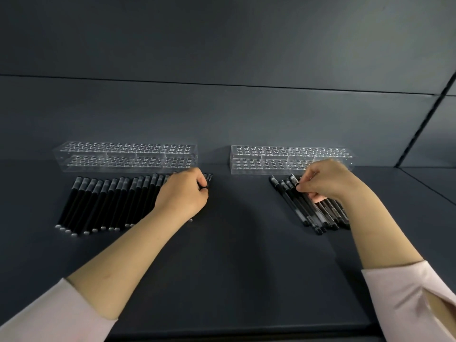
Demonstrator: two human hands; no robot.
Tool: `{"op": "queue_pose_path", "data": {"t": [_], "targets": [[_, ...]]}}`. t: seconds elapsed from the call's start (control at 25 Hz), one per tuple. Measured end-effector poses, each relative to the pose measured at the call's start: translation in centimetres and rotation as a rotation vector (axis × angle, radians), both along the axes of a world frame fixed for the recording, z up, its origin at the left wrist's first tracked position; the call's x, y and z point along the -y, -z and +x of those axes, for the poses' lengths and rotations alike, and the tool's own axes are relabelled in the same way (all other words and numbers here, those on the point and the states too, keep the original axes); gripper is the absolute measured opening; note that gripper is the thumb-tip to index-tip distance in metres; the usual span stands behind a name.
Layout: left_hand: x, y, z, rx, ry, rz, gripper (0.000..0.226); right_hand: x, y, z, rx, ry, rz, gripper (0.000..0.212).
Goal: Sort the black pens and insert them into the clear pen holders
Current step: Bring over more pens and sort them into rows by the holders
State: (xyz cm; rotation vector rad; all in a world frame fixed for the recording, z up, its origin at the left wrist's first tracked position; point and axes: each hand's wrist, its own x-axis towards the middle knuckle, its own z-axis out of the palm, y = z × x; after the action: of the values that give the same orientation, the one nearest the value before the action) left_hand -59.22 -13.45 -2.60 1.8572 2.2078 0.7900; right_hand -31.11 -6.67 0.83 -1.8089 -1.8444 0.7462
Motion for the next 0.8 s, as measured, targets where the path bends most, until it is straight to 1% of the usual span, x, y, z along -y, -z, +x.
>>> {"op": "queue_pose_path", "data": {"t": [0.16, 0.28, 0.36, 0.48, 0.6, 0.68, 0.8], "targets": [[0.0, -0.2, -0.1, -0.010, 0.010, -0.019, 0.004, 0.7, 0.0, -0.4, 0.071, 0.032, 0.040, 0.011], [-0.2, -0.4, -0.4, 0.029, 0.024, 0.007, 0.006, 1.9, -0.7, -0.4, 0.098, 0.081, 0.127, 0.009], [-0.3, -0.9, -0.5, 0.022, 0.063, 0.031, 0.009, 2.8, -1.3, -0.7, 0.119, 0.115, 0.172, 0.011], [0.3, -1.4, 0.0, -0.055, 0.179, 0.075, 0.020, 4.8, -2.2, -1.1, 0.205, 0.096, 0.195, 0.015], [1.2, -1.9, 1.8, -0.128, 0.326, 0.145, 0.030, 7.2, -3.1, -0.5, 0.360, 0.093, 0.249, 0.021], [1.8, -2.6, 3.5, -0.177, 0.401, 0.198, 0.031, 9.3, -3.8, 0.6, 0.429, 0.122, 0.296, 0.027], [2.7, -4.1, 7.2, -0.202, 0.490, 0.255, 0.031, 12.2, -4.8, 3.9, 0.451, 0.170, 0.336, 0.036]]}}
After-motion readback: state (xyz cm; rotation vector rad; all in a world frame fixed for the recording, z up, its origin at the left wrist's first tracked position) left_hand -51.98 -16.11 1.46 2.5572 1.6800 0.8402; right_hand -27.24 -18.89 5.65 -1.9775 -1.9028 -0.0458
